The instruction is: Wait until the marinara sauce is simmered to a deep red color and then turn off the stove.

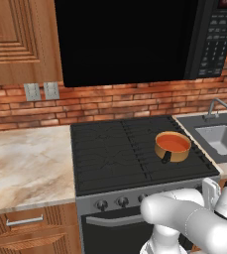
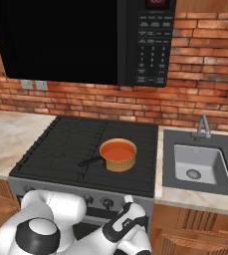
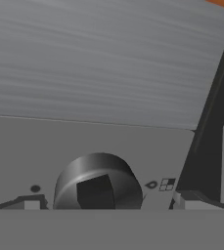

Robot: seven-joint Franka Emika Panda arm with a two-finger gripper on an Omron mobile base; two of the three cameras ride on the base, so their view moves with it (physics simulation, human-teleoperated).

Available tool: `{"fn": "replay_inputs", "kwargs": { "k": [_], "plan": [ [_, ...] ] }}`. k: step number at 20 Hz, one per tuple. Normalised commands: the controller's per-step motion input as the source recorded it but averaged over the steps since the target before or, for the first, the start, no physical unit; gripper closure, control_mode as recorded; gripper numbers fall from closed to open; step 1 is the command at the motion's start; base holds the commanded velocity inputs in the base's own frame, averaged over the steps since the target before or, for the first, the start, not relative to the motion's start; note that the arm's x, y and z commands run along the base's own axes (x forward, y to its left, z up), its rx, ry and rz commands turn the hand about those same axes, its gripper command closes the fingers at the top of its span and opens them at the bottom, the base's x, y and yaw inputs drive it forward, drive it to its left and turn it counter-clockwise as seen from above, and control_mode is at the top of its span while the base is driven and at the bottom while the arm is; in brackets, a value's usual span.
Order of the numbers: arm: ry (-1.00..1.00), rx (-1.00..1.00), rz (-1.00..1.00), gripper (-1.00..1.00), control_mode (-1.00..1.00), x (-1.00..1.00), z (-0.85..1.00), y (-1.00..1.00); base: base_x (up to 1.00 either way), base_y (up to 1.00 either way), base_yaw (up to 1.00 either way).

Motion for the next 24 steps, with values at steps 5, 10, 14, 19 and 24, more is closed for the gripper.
{"fn": "replay_inputs", "kwargs": {
  "k": [5,10,14,19,24],
  "plan": [
    [0.00,0.00,0.00,-1.00,-1.00,0.00,0.00,0.00,0.00,0.00,0.00],
    [0.00,0.00,0.00,-1.00,-1.00,0.00,0.00,0.00,0.00,0.00,0.00],
    [0.00,0.00,0.00,-1.00,-1.00,0.00,0.00,0.00,0.00,0.00,0.00],
    [0.00,0.00,0.00,-1.00,-1.00,0.00,0.00,0.00,0.00,0.00,0.00],
    [0.00,0.00,0.00,-1.00,-1.00,0.00,0.00,0.00,0.00,0.00,0.00]
  ]
}}
